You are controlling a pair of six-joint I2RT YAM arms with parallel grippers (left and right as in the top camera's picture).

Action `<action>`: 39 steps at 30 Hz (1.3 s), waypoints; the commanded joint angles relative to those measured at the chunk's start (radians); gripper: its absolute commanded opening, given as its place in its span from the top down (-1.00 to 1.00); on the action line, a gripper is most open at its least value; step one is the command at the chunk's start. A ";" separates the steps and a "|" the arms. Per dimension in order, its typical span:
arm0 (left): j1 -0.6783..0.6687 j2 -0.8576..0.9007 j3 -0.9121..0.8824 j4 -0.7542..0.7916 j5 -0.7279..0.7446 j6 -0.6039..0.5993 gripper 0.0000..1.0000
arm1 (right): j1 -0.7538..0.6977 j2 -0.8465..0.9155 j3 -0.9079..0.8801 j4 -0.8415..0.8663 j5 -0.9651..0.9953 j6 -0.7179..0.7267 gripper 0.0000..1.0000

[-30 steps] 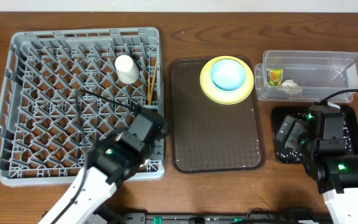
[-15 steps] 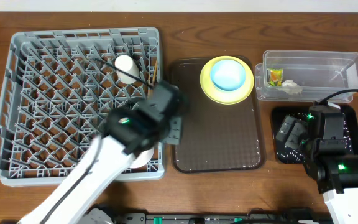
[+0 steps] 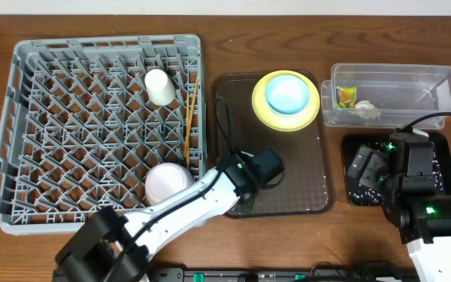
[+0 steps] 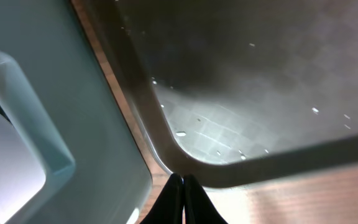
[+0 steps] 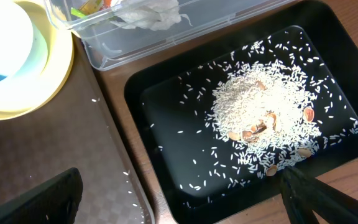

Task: Sort waste into correct bins and load items into the dishwasher rack
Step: 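Swing the left gripper right over the brown tray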

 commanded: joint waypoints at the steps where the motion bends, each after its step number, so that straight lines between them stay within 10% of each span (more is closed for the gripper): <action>1: 0.000 0.045 -0.008 0.011 -0.039 -0.031 0.88 | -0.005 0.000 0.005 -0.001 0.013 -0.009 -0.99; 39: -0.071 0.089 -0.142 0.107 -0.029 -0.031 0.88 | -0.005 0.000 0.005 -0.001 0.013 -0.009 -0.99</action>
